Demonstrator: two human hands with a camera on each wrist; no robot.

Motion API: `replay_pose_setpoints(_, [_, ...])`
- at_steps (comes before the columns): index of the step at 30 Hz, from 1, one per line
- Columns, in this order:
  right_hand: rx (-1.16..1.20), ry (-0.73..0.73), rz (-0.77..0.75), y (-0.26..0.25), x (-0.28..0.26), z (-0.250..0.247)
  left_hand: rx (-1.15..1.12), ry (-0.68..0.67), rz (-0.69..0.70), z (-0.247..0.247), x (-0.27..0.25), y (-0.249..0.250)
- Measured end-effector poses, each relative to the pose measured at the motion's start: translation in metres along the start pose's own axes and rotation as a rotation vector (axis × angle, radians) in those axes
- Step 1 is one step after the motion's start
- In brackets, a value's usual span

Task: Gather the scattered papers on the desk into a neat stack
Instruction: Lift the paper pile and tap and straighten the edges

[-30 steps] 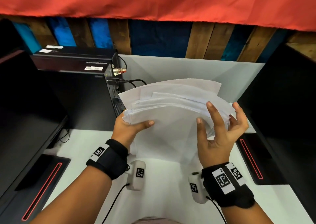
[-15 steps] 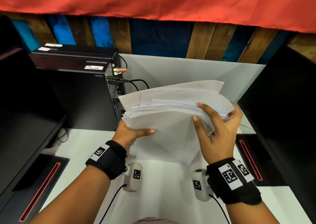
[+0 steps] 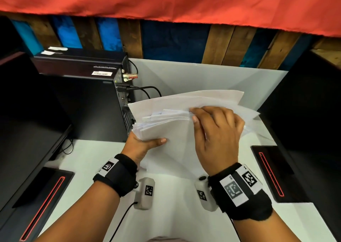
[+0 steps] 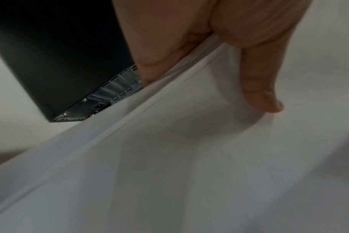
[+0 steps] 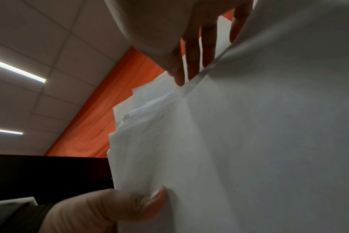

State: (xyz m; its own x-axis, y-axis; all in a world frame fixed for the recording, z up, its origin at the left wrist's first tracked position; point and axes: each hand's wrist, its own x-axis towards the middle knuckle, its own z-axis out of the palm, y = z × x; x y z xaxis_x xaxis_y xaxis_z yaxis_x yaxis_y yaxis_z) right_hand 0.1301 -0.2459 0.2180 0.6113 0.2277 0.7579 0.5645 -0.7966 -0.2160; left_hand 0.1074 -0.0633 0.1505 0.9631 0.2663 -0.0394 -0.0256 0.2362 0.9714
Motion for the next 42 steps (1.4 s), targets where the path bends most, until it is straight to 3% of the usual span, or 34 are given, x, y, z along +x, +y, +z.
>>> replay_pose_setpoints(13, [0.091,-0.204,-0.054,-0.021,0.025,0.005,0.023,0.017,-0.025,-0.003,0.002,-0.005])
replay_pose_setpoints(19, [0.056,-0.165,-0.107,-0.045,0.034,0.006,0.009,-0.016,0.022,-0.002,0.004,-0.009])
replay_pose_setpoints(25, [0.039,-0.246,-0.213,-0.061,0.017,0.023,0.034,-0.005,0.067,0.001,0.009,-0.012])
replay_pose_setpoints(30, [0.160,-0.156,-0.144,-0.055,0.013,0.014,0.013,0.004,0.081,0.000,0.006,-0.009])
replay_pose_setpoints(34, [0.091,-0.269,-0.234,-0.045,0.008,0.013,0.014,0.016,0.028,0.000,0.004,-0.008])
replay_pose_setpoints(37, [0.161,-0.143,-0.186,-0.038,0.013,0.005,-0.020,0.021,0.014,0.000,0.003,-0.008])
replay_pose_setpoints(42, [0.137,0.282,0.138,0.007,0.027,-0.016,-0.030,0.027,-0.025,-0.002,0.002,-0.009])
